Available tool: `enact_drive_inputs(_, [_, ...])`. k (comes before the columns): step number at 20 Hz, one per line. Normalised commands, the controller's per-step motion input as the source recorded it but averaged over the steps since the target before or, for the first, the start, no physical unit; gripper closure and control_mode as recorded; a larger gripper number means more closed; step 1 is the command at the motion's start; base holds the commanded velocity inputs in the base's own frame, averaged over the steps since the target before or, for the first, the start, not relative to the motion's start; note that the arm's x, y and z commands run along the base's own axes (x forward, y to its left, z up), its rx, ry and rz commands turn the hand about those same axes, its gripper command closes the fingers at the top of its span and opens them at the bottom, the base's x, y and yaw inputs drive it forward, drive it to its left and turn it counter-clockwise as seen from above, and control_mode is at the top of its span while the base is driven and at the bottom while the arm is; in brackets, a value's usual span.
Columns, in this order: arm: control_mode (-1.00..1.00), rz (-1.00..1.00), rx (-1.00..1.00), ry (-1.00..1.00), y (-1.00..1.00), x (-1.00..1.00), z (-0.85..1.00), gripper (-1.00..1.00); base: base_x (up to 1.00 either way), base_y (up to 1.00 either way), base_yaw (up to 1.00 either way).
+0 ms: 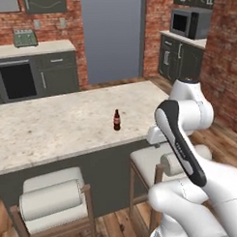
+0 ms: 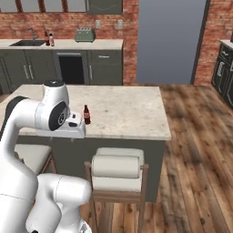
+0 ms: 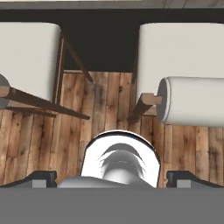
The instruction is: Place the large bottle from the dining counter next to the other large bottle outside the sink, and place the small bottle from the dining counter next to the other small bottle inside the sink.
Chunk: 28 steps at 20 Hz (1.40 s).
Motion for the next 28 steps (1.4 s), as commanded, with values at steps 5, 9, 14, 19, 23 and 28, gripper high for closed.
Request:
enact_drive_inputs(5, [1.0, 0.0, 0.0, 0.0, 0.0, 0.0, 0.0, -1.0, 0.55, 0.14, 0.08])
enact_drive_inputs(9, [1.0, 0.0, 0.0, 0.0, 0.0, 0.0, 0.0, -1.0, 0.77, 0.29, 0.0])
enact_drive_inputs(14, [1.0, 0.0, 0.0, 0.0, 0.0, 0.0, 0.0, -1.0, 0.98, 0.0, 0.08])
enact_drive_inputs(19, [1.0, 0.0, 0.0, 0.0, 0.0, 0.0, 0.0, -1.0, 0.22, 0.0, 0.07])
enact_drive_inputs(23, [1.0, 0.0, 0.0, 0.0, 0.0, 0.0, 0.0, -1.0, 0.0, 0.0, 0.0])
enact_drive_inputs(28, [1.0, 0.0, 0.0, 0.0, 0.0, 0.0, 0.0, -1.0, 0.0, 0.0, 0.0])
